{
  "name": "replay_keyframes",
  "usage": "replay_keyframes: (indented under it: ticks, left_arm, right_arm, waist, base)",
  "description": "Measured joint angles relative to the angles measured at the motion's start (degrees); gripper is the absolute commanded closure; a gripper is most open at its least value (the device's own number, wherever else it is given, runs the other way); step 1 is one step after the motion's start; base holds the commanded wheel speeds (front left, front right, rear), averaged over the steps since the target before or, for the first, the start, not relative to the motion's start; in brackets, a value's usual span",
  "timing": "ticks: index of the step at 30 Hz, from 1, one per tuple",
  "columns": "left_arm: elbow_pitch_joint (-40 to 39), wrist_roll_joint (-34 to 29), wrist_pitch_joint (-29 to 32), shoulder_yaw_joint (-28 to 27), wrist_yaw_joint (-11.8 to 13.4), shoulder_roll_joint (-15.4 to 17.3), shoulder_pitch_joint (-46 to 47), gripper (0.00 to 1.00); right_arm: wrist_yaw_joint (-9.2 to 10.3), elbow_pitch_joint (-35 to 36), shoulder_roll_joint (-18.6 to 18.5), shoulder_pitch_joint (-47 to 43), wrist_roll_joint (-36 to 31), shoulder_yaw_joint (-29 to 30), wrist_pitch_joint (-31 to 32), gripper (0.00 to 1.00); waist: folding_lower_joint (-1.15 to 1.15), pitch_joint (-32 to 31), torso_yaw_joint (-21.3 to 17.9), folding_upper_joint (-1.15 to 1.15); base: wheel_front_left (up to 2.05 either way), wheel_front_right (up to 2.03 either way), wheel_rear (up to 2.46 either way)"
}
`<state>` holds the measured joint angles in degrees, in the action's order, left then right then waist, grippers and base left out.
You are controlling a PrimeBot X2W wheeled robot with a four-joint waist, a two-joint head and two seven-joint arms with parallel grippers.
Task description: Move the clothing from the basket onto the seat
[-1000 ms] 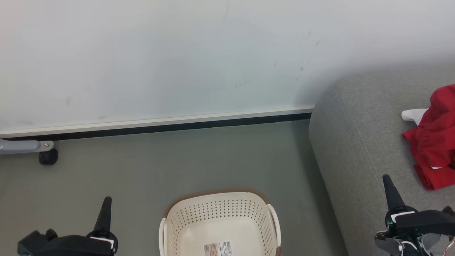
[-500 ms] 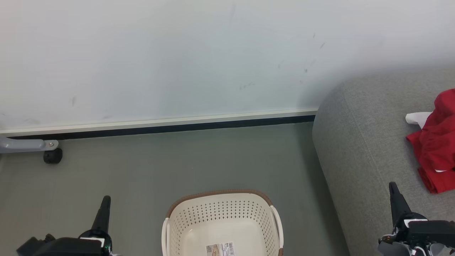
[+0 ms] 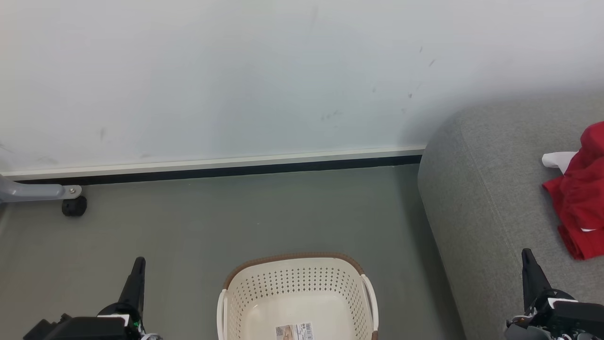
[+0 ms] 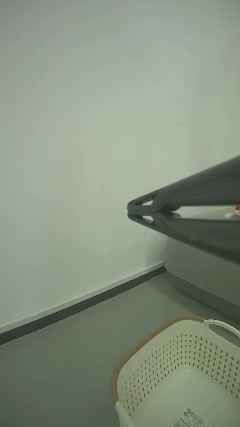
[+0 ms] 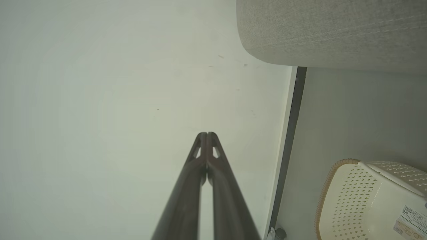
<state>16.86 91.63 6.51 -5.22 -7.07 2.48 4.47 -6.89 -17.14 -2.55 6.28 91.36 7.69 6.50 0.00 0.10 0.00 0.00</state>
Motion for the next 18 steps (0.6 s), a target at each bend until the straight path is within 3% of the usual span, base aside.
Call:
replay_keyframes:
  ticks: [18]
  left_arm:
    - [0.0, 0.0, 0.0, 0.0, 0.0, 0.0, 0.0, 1.0]
  right_arm:
    - [0.0, 0.0, 0.0, 0.0, 0.1, 0.0, 0.0, 1.0]
  waist:
    - [0.0, 0.0, 0.0, 0.0]
  base:
    - [0.0, 0.0, 0.0]
